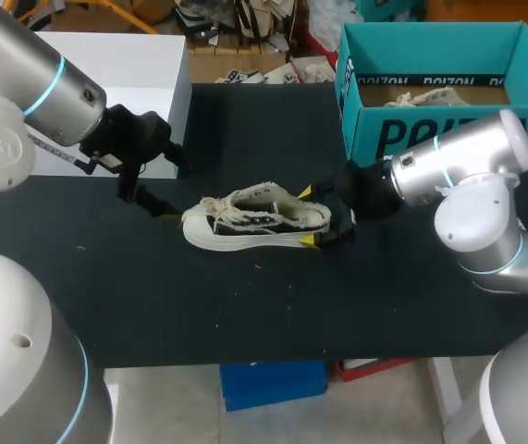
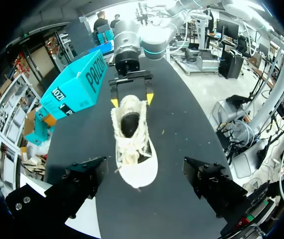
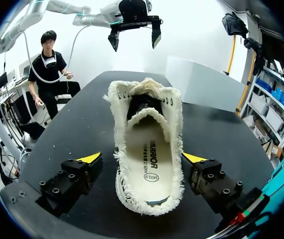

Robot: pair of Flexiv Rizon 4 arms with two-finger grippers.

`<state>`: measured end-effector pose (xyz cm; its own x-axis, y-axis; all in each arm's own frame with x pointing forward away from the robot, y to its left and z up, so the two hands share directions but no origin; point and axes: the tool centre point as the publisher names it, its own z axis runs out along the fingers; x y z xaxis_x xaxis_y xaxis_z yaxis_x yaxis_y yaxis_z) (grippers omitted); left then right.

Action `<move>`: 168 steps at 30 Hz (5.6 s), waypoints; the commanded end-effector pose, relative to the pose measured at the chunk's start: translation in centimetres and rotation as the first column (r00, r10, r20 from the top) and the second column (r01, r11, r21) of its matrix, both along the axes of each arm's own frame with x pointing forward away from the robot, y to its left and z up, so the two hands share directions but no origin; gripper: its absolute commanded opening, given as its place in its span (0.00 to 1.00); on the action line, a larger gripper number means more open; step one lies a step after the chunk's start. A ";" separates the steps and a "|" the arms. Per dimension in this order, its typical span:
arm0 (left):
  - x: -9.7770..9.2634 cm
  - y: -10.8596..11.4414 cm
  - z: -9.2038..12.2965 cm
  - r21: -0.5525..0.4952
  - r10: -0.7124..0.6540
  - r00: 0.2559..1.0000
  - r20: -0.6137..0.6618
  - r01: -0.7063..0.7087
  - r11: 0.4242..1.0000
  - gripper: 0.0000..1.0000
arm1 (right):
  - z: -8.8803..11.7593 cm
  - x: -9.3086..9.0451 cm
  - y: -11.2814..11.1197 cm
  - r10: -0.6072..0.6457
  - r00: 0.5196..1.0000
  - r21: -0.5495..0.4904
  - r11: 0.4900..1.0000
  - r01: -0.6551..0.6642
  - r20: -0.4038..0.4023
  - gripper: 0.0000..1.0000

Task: Take the shoe out of the shoebox, open the shoe tongue, remove and reinsert the insole, then place the shoe into the shoebox

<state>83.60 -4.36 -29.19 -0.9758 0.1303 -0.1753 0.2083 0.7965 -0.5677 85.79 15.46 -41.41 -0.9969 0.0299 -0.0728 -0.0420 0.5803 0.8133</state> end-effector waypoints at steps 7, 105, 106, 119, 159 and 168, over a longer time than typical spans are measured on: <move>0.0 0.0 -0.2 -0.001 0.001 1.000 0.005 -0.001 1.000 1.00 | -1.3 0.3 0.0 -0.009 1.000 0.019 1.000 0.009 -0.015 1.00; 0.0 0.0 -0.2 -0.001 0.001 1.000 0.005 -0.001 1.000 1.00 | -2.0 0.6 0.0 -0.060 0.997 0.027 0.998 0.061 -0.052 0.00; 0.0 0.0 -0.2 -0.001 0.001 1.000 0.005 -0.001 1.000 1.00 | -2.0 0.6 0.0 -0.060 0.997 0.027 0.998 0.061 -0.052 0.00; -1.2 -2.2 0.7 0.162 0.086 0.996 -0.007 -0.084 0.983 1.00 | -2.0 0.6 0.0 -0.060 0.997 0.027 0.998 0.061 -0.052 0.00; -0.9 -7.8 0.7 0.414 0.816 0.544 -0.194 -0.709 0.571 1.00 | -2.0 0.6 0.0 -0.060 0.997 0.027 0.998 0.061 -0.052 0.00; 0.3 -8.7 1.2 0.414 0.884 0.406 -0.230 -0.782 0.466 1.00 | -2.0 0.6 0.0 -0.060 0.997 0.027 0.998 0.061 -0.052 0.00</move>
<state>83.50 -12.40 -28.01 -0.6242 -0.7728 0.1144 -0.7696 0.5830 -0.2606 86.38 15.17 -43.31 -0.9957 0.0902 -0.0209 0.0327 0.5542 0.8317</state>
